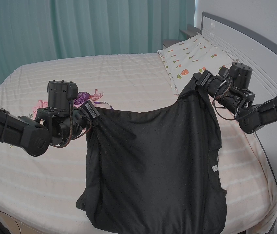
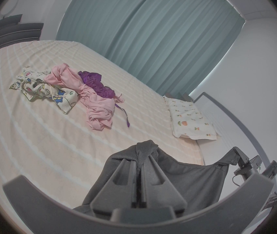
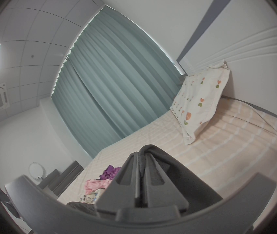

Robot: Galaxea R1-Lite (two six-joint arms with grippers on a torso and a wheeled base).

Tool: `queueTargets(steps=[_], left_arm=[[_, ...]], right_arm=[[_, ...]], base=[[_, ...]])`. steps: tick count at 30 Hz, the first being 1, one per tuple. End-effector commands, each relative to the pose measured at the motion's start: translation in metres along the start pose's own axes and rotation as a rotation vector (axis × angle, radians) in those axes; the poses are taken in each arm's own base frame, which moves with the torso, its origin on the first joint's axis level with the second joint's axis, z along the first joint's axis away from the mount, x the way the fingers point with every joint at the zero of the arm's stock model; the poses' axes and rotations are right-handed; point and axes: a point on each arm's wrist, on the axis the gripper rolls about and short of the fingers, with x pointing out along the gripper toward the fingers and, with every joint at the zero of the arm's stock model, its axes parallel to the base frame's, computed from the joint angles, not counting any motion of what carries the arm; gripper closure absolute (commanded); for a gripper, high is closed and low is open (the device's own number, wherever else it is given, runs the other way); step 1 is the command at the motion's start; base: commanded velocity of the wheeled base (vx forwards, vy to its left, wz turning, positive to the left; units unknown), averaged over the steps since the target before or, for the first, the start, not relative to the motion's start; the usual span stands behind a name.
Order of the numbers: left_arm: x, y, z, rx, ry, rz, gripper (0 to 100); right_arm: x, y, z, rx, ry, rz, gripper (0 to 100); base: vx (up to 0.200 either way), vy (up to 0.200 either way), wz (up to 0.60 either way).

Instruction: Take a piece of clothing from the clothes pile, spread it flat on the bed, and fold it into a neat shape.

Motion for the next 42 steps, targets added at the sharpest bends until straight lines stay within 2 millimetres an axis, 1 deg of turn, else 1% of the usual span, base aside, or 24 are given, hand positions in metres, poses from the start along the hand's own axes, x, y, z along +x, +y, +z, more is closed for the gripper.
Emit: queueTargets(steps=[1, 3, 4, 5, 7, 8, 9, 11, 12, 14, 19, 20, 21, 25, 27, 30, 32, 33, 34, 36, 39, 40, 41, 42], left_arm=[[0.035, 0.016, -0.023, 0.003, 0.064, 0.074, 100], [0.044, 0.021, -0.026, -0.024, 0.076, 0.085, 100], [0.044, 0.021, -0.026, -0.024, 0.076, 0.085, 100], [0.051, 0.022, -0.030, -0.066, 0.096, 0.079, 100], [0.057, 0.026, -0.035, -0.088, 0.122, 0.084, 100], [0.058, 0.027, -0.036, -0.090, 0.125, 0.086, 0], [0.064, 0.032, -0.040, -0.095, 0.144, 0.094, 0], [0.068, 0.037, -0.043, -0.098, 0.154, 0.106, 0], [0.073, 0.041, -0.045, -0.101, 0.157, 0.116, 0], [0.080, 0.045, -0.046, -0.112, 0.150, 0.126, 0], [0.090, 0.054, -0.048, -0.120, 0.143, 0.149, 0], [0.090, 0.054, -0.048, -0.120, 0.143, 0.149, 0], [0.091, 0.057, -0.047, -0.123, 0.137, 0.155, 0], [0.091, 0.056, -0.039, -0.132, 0.117, 0.150, 0], [0.086, 0.056, -0.036, -0.134, 0.113, 0.150, 0], [0.072, 0.056, -0.032, -0.138, 0.115, 0.146, 0], [0.064, 0.056, -0.032, -0.141, 0.120, 0.146, 0], [0.053, 0.056, -0.031, -0.159, 0.123, 0.143, 0], [0.048, 0.056, -0.031, -0.173, 0.130, 0.141, 0], [0.035, 0.060, -0.036, -0.220, 0.179, 0.123, 0], [0.020, 0.070, -0.048, -0.252, 0.274, 0.094, 0], [0.018, 0.071, -0.049, -0.254, 0.278, 0.092, 0], [0.010, 0.075, -0.057, -0.255, 0.305, 0.089, 0], [0.005, 0.077, -0.061, -0.253, 0.316, 0.085, 0]], right_arm=[[0.016, -0.027, -0.030, 0.008, 0.060, -0.063, 100], [0.021, -0.027, -0.034, 0.026, 0.058, -0.066, 100], [0.021, -0.027, -0.034, 0.026, 0.058, -0.066, 100], [0.028, -0.029, -0.040, 0.048, 0.042, -0.088, 100], [0.034, -0.034, -0.047, 0.052, 0.040, -0.108, 100], [0.035, -0.035, -0.049, 0.052, 0.043, -0.112, 100], [0.038, -0.042, -0.057, 0.054, 0.063, -0.126, 0], [0.040, -0.049, -0.066, 0.054, 0.079, -0.142, 0], [0.043, -0.057, -0.077, 0.052, 0.100, -0.161, 0], [0.046, -0.069, -0.089, 0.047, 0.118, -0.190, 0], [0.059, -0.104, -0.088, 0.036, 0.042, -0.329, 0], [0.059, -0.105, -0.088, 0.036, 0.040, -0.335, 0], [0.059, -0.121, -0.087, 0.031, 0.039, -0.402, 0], [0.052, -0.133, -0.080, 0.037, 0.043, -0.451, 0], [0.040, -0.136, -0.079, 0.039, 0.066, -0.479, 0], [0.013, -0.138, -0.073, 0.059, 0.119, -0.509, 0], [-0.001, -0.137, -0.072, 0.073, 0.148, -0.507, 0], [-0.016, -0.138, -0.067, 0.095, 0.170, -0.514, 0], [-0.024, -0.138, -0.064, 0.106, 0.180, -0.517, 0], [-0.047, -0.140, -0.060, 0.140, 0.224, -0.523, 0], [-0.075, -0.148, -0.062, 0.169, 0.294, -0.538, 0], [-0.077, -0.148, -0.062, 0.170, 0.298, -0.538, 0], [-0.086, -0.150, -0.065, 0.184, 0.309, -0.546, 0], [-0.091, -0.151, -0.069, 0.189, 0.315, -0.552, 0]], base=[[0.000, 0.000, 0.00], [0.000, 0.000, 0.00], [0.000, 0.000, 0.00], [0.000, 0.000, 0.00], [0.000, 0.000, 0.00], [0.000, 0.000, 0.00], [0.000, 0.000, 0.00], [0.000, 0.000, 0.00], [0.000, 0.000, 0.00], [0.000, 0.000, 0.00], [0.000, 0.000, 0.00], [0.000, 0.000, 0.00], [0.000, 0.000, 0.00], [0.000, 0.000, 0.00], [0.000, 0.000, 0.00], [0.000, 0.000, 0.00], [0.000, 0.000, 0.00], [0.000, 0.000, 0.00], [0.000, 0.000, 0.00], [0.000, 0.000, 0.00], [0.000, 0.000, 0.00], [0.000, 0.000, 0.00], [0.000, 0.000, 0.00], [0.000, 0.000, 0.00]])
